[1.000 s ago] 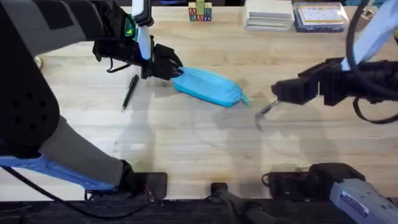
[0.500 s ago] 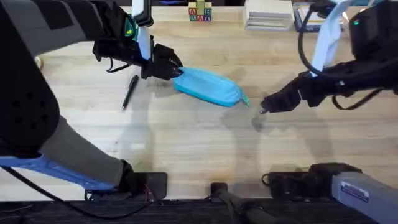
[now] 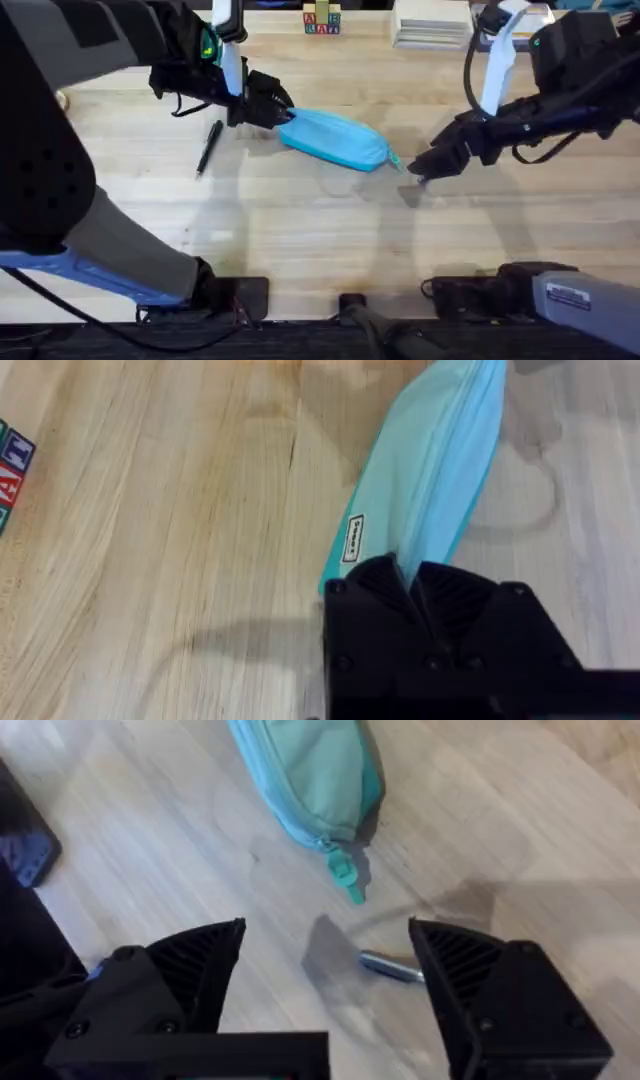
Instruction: Unzip the bag, pick up the pens from the table one at a time and place them inside, then zip the bag closed.
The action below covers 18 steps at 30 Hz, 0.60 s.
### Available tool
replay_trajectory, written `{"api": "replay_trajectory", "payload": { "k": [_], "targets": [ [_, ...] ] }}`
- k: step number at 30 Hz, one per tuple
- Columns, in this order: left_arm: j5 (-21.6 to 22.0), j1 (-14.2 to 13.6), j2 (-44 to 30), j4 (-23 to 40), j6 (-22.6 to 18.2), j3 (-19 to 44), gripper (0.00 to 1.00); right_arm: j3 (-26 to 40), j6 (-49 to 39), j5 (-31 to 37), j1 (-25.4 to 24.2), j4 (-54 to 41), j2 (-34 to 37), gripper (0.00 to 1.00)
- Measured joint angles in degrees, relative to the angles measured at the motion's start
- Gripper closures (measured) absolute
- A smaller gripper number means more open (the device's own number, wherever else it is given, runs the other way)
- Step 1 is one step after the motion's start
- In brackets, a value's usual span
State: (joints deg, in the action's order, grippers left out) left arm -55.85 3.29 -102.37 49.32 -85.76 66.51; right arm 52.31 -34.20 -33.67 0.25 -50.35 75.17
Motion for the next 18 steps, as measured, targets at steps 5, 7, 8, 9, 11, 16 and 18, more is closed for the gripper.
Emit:
{"api": "replay_trajectory", "payload": {
  "k": [5, 7, 8, 9, 11, 16, 18],
  "targets": [
    [0.00, 0.00, 0.00, 0.00, 0.00, 0.01, 0.958, 0.00, -1.39, -0.30, 0.00, 2.72, 3.13, 0.005],
    [-0.01, 0.00, 0.00, 0.00, 0.00, 0.01, 0.958, 0.00, -1.72, -0.31, 0.00, 3.21, 4.10, 0.005],
    [0.00, 0.00, 0.00, 0.00, 0.00, 0.01, 0.958, 0.00, -1.85, -0.35, 0.00, 3.59, 4.66, 0.005],
    [-0.01, 0.00, 0.00, 0.00, 0.00, 0.01, 0.958, 0.00, -1.89, -0.42, 0.02, 3.93, 5.16, 0.005],
    [0.00, 0.00, 0.00, 0.00, 0.00, 0.01, 0.958, 0.00, -2.00, -0.49, 0.15, 4.40, 6.16, 0.005],
    [0.01, 0.00, 0.00, 0.00, 0.00, 0.01, 0.958, 0.00, -2.25, -0.54, 1.40, 5.75, 7.46, 0.005],
    [0.00, 0.01, 0.00, 0.00, 0.00, 0.01, 0.958, 0.00, -2.66, -0.62, 1.99, 6.15, 7.46, 0.005]
  ]
}}
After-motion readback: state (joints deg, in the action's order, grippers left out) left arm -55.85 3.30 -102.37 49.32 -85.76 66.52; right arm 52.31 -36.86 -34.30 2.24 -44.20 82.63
